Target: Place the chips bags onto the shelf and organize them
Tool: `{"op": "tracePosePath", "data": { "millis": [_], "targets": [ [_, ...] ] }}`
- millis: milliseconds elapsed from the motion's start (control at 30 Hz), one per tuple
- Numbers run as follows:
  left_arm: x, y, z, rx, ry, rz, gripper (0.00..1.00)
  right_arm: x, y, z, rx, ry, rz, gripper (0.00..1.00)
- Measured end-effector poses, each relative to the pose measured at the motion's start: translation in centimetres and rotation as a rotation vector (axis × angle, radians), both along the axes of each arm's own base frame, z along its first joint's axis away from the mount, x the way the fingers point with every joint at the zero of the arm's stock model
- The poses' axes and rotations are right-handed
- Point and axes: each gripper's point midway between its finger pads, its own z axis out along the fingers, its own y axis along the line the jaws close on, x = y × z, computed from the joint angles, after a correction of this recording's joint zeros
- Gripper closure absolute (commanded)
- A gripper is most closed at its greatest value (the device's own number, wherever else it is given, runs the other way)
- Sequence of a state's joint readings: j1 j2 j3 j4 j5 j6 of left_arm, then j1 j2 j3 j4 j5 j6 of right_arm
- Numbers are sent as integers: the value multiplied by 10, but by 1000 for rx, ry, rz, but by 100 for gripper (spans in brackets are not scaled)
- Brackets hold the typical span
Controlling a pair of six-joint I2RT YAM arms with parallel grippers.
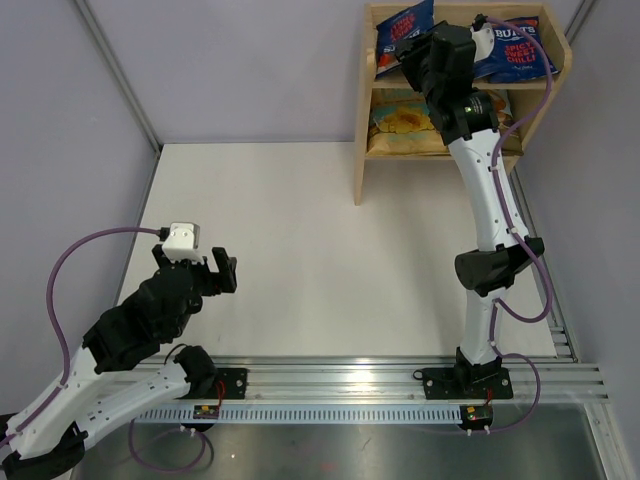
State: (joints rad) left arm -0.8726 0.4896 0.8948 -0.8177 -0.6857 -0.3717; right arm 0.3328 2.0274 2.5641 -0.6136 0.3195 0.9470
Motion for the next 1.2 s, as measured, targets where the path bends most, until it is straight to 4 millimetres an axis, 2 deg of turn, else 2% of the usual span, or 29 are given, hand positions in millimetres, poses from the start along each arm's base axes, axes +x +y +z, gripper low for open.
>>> {"op": "tracePosePath", "data": {
  "millis": [100, 200, 333, 567, 900, 1033, 1133, 1200],
  "targets": [
    [0, 0, 0, 0, 0, -1, 16, 0, 0, -1, -3, 3, 8, 38],
    [0, 0, 0, 0, 0, -1, 16, -2, 0, -1, -7, 10, 19, 37],
    [0, 0, 0, 1, 0, -1, 16, -2, -7, 5, -10, -1, 24, 39],
    [0, 0, 0, 1, 1, -2, 16, -1, -23, -8, -53, 43, 50, 46],
    [0, 0, 0, 1, 0, -2, 17, -6, -17, -21, -81, 89, 123, 44],
    [0, 0, 0, 2, 1, -3, 18, -14, -15, -20, -70, 93, 144, 44],
    [0, -1, 0, 1, 1, -5, 18, -21, -13, -19, -45, 94, 158, 46],
    [0, -1, 0, 1, 1, -5, 18, -25, -12, -16, -25, 87, 167, 50]
  ]
}}
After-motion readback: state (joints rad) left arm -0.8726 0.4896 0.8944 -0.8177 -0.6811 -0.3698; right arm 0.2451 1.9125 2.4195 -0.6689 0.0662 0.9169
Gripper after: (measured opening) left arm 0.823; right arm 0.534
